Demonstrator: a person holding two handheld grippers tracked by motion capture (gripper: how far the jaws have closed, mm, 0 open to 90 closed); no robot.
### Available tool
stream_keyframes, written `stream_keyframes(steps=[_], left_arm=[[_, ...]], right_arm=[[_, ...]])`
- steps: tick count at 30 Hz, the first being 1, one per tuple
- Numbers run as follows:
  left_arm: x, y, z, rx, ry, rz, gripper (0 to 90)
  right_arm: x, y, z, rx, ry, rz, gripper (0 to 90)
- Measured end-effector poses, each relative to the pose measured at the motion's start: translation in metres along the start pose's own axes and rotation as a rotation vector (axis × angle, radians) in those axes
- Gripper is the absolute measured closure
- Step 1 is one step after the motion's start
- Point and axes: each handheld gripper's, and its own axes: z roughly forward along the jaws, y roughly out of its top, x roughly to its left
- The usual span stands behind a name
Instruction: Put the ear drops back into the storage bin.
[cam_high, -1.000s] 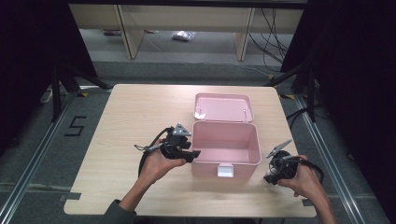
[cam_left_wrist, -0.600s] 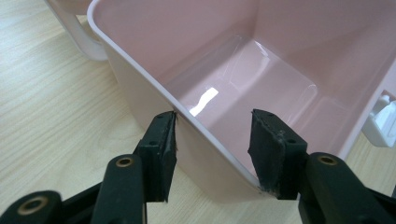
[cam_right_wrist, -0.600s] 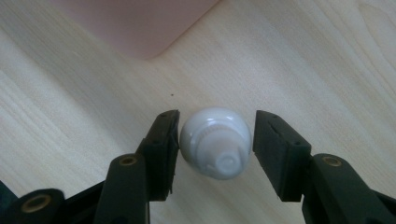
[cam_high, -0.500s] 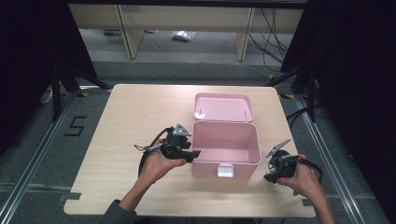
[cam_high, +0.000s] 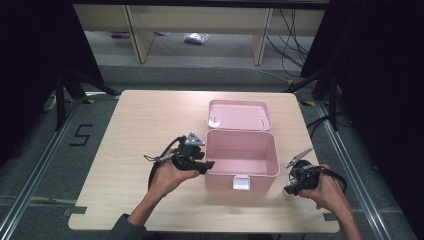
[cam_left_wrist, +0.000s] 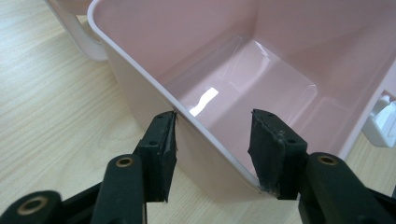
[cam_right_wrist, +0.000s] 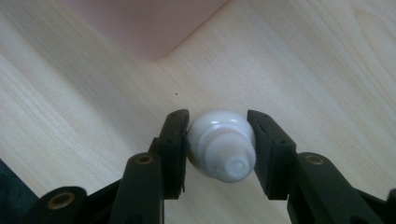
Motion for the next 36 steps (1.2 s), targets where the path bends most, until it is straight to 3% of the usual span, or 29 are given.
stream_keyframes(steps=[2, 3, 5, 9, 10, 11, 12, 17, 18, 26, 27, 29, 33, 36], left_arm=[[0.000, 0.000, 0.000, 0.000, 0.002, 0.001, 50.7], [0.000, 0.000, 0.000, 0.001, 0.002, 0.002, 50.7], [0.000, 0.000, 0.000, 0.000, 0.003, 0.002, 50.7], [0.000, 0.000, 0.000, 0.000, 0.003, 0.002, 50.8], [0.000, 0.000, 0.000, 0.000, 0.002, 0.001, 50.8], [0.000, 0.000, 0.000, 0.000, 0.002, 0.001, 50.8], [0.000, 0.000, 0.000, 0.000, 0.002, 0.001, 50.8], [0.000, 0.000, 0.000, 0.000, 0.004, 0.001, 50.8], [0.000, 0.000, 0.000, 0.000, 0.004, 0.001, 50.8], [-0.001, 0.000, 0.000, 0.001, 0.006, 0.002, 50.9], [-0.001, 0.000, 0.000, 0.001, 0.006, 0.001, 50.9], [-0.001, 0.000, 0.000, 0.000, 0.006, 0.000, 50.9], [-0.001, 0.000, 0.000, 0.001, 0.011, 0.001, 51.0], [-0.002, 0.000, 0.000, 0.004, 0.013, 0.002, 51.0]], right_arm=[[-0.003, 0.001, -0.003, -0.011, -0.003, -0.017, 60.4], [-0.001, 0.001, -0.003, -0.003, -0.003, 0.014, 60.4], [-0.004, 0.001, -0.005, -0.014, -0.002, -0.036, 60.4], [-0.004, 0.001, -0.013, 0.006, 0.009, -0.019, 60.5], [-0.006, 0.001, -0.016, -0.008, 0.004, -0.046, 60.5], [-0.004, 0.001, -0.019, 0.006, 0.009, -0.008, 60.4], [-0.007, 0.001, -0.022, -0.012, 0.007, -0.044, 60.5], [-0.005, 0.004, -0.038, -0.023, 0.019, -0.037, 60.5], [-0.006, 0.006, -0.040, -0.031, 0.009, -0.064, 60.5], [0.000, 0.018, -0.058, -0.023, 0.017, -0.060, 60.5], [-0.001, 0.020, -0.060, -0.029, 0.014, -0.094, 60.5], [-0.001, 0.024, -0.064, -0.033, 0.012, -0.114, 60.5], [0.002, 0.031, -0.074, -0.032, 0.016, -0.105, 60.5], [0.001, 0.037, -0.082, -0.039, 0.017, -0.129, 60.5]])
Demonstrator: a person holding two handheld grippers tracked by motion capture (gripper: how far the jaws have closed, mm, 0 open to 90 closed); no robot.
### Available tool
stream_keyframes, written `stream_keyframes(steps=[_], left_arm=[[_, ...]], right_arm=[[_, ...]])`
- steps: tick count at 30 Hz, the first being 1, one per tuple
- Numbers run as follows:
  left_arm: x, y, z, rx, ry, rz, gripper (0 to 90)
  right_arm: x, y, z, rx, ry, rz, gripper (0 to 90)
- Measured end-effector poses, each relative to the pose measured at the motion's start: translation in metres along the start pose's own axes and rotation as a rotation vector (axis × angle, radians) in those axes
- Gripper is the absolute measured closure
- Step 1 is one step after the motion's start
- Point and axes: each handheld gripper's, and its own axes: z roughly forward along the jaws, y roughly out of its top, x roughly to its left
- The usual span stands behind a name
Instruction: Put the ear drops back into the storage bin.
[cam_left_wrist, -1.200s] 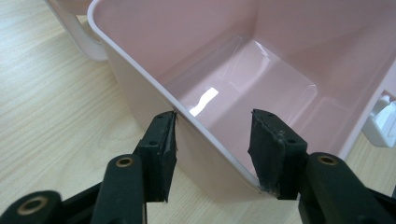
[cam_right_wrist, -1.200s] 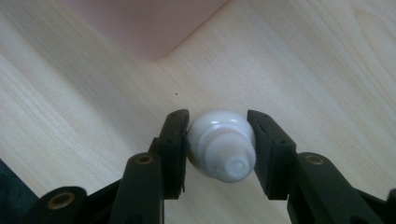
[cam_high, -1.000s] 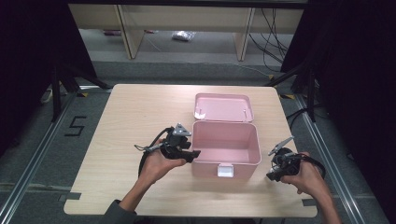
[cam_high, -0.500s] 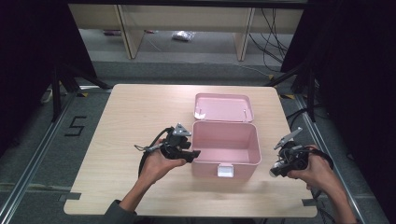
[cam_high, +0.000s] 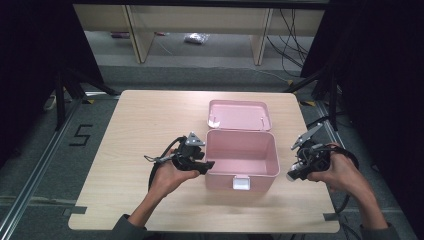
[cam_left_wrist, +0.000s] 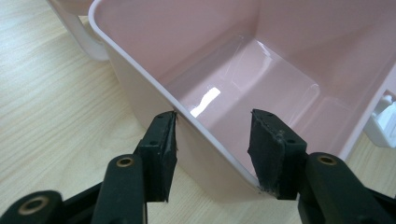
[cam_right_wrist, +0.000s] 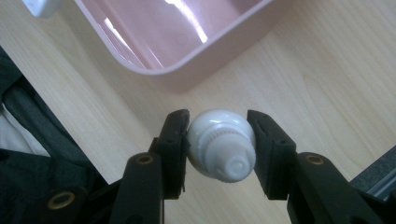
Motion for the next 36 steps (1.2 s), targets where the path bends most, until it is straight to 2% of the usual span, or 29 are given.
stream_keyframes(steps=[2, 5, 9, 11, 12, 14, 16, 21, 26, 29, 36], left_arm=[[0.000, 0.000, 0.000, 0.000, 0.000, 0.000, 51.0], [0.000, 0.000, 0.000, 0.000, 0.000, -0.002, 51.0], [0.000, 0.000, 0.000, -0.001, 0.000, -0.002, 50.9], [0.000, 0.000, 0.000, 0.000, 0.000, -0.001, 50.9], [0.000, 0.000, 0.000, 0.000, 0.001, -0.001, 50.9], [-0.001, 0.000, 0.000, 0.001, 0.001, 0.000, 50.9], [-0.001, 0.000, 0.000, 0.001, 0.001, 0.000, 50.9], [-0.001, 0.000, 0.000, 0.004, 0.001, 0.002, 50.8], [-0.001, 0.000, 0.000, 0.006, -0.001, 0.005, 50.7], [-0.001, 0.000, 0.000, 0.004, -0.001, 0.004, 50.7], [-0.001, 0.000, 0.000, 0.003, -0.002, 0.002, 50.6]], right_arm=[[0.002, 0.003, -0.004, 0.004, -0.006, 0.008, 60.5], [0.001, 0.009, -0.012, 0.001, -0.006, -0.013, 60.5], [0.003, 0.015, -0.020, -0.003, 0.004, -0.011, 60.5], [0.002, 0.018, -0.023, -0.008, 0.010, -0.038, 60.5], [0.004, 0.019, -0.025, -0.004, 0.006, -0.028, 60.5], [0.003, 0.022, -0.028, -0.011, 0.008, -0.053, 60.5], [0.006, 0.024, -0.032, -0.003, 0.004, -0.036, 60.5], [0.008, 0.029, -0.040, -0.023, 0.014, -0.058, 60.5], [0.010, 0.035, -0.042, -0.029, 0.022, -0.080, 60.6], [0.012, 0.038, -0.043, -0.019, 0.015, -0.073, 60.5], [0.016, 0.046, -0.044, -0.021, 0.024, -0.092, 60.6]])
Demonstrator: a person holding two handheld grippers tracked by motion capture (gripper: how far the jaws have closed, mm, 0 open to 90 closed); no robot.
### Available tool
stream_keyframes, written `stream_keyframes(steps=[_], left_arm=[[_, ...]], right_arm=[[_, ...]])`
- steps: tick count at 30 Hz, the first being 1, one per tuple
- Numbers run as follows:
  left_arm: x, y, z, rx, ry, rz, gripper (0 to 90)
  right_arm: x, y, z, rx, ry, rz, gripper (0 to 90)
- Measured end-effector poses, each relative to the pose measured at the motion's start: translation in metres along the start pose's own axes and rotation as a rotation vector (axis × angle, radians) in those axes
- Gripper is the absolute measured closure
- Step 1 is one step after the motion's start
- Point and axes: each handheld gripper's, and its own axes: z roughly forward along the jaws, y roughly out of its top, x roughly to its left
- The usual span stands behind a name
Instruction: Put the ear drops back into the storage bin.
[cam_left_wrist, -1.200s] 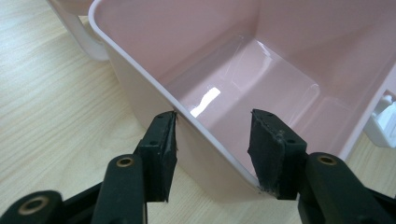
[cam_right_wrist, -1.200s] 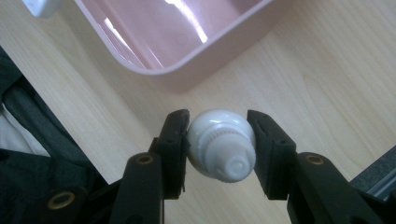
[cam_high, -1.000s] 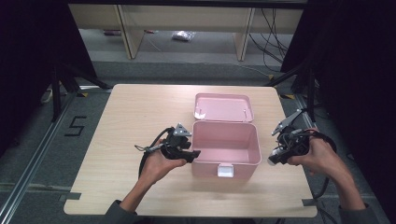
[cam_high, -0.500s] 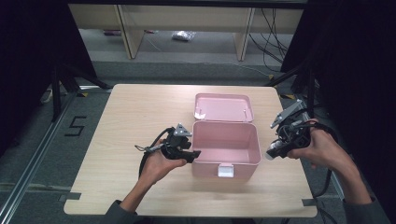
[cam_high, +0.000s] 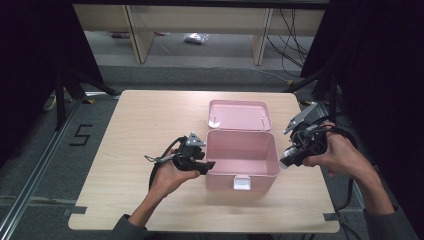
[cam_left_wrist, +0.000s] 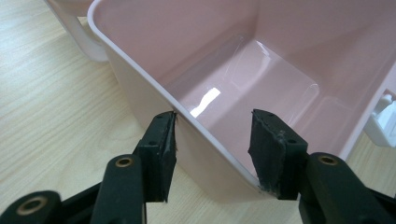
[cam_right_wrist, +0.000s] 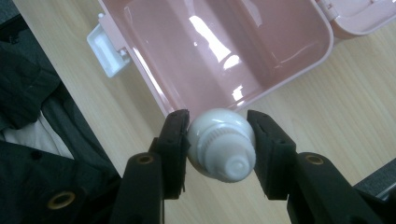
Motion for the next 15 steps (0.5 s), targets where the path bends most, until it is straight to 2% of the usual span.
stream_keyframes(steps=[3, 4, 7, 11, 15], left_arm=[[0.000, 0.000, 0.000, 0.001, 0.000, 0.001, 50.5], [0.000, 0.000, 0.000, 0.000, 0.000, 0.000, 50.6], [0.000, 0.000, 0.000, 0.000, 0.001, -0.001, 50.5], [0.000, 0.000, 0.000, 0.000, 0.000, 0.000, 50.5], [-0.001, 0.000, 0.000, -0.001, 0.000, 0.000, 50.5]], right_arm=[[0.001, 0.005, 0.002, 0.003, -0.005, -0.011, 60.6], [0.001, 0.006, 0.003, 0.002, 0.007, -0.021, 60.6], [0.003, 0.011, 0.006, 0.009, 0.008, -0.013, 60.5], [0.003, 0.016, 0.010, 0.013, 0.009, -0.036, 60.6], [0.004, 0.021, 0.014, 0.021, 0.012, -0.037, 60.6]])
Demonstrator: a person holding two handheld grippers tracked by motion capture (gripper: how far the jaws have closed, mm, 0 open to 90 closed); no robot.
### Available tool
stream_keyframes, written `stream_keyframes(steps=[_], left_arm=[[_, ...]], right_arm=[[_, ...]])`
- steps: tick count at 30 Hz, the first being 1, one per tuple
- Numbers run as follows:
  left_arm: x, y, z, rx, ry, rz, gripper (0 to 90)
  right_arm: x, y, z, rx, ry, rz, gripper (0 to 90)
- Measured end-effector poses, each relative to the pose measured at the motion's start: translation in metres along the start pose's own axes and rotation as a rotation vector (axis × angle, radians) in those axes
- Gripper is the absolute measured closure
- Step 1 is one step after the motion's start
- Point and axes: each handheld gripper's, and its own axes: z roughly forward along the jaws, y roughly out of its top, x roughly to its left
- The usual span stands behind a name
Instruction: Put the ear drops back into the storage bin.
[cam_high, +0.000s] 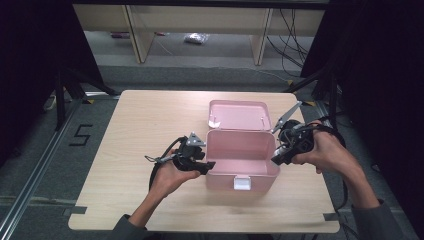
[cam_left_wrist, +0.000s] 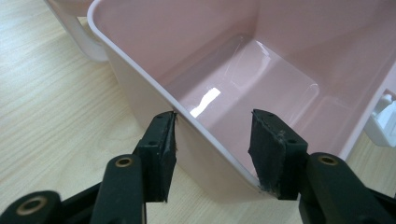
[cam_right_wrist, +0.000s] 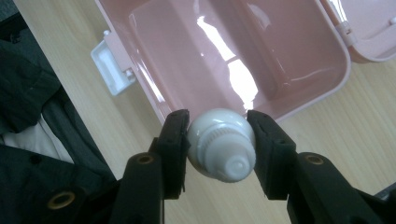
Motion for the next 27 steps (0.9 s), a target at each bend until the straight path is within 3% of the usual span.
stream_keyframes(steps=[13, 17, 27], left_arm=[[-0.001, 0.000, 0.000, -0.001, 0.001, -0.005, 50.4], [-0.001, 0.000, 0.000, -0.002, 0.001, -0.009, 50.3], [-0.001, 0.000, 0.000, -0.001, 0.001, -0.008, 50.3]], right_arm=[[0.001, 0.017, 0.024, 0.029, 0.009, -0.025, 60.5], [0.001, 0.021, 0.034, 0.046, 0.013, -0.007, 60.6], [-0.003, 0.025, 0.057, 0.082, 0.015, -0.018, 60.5]])
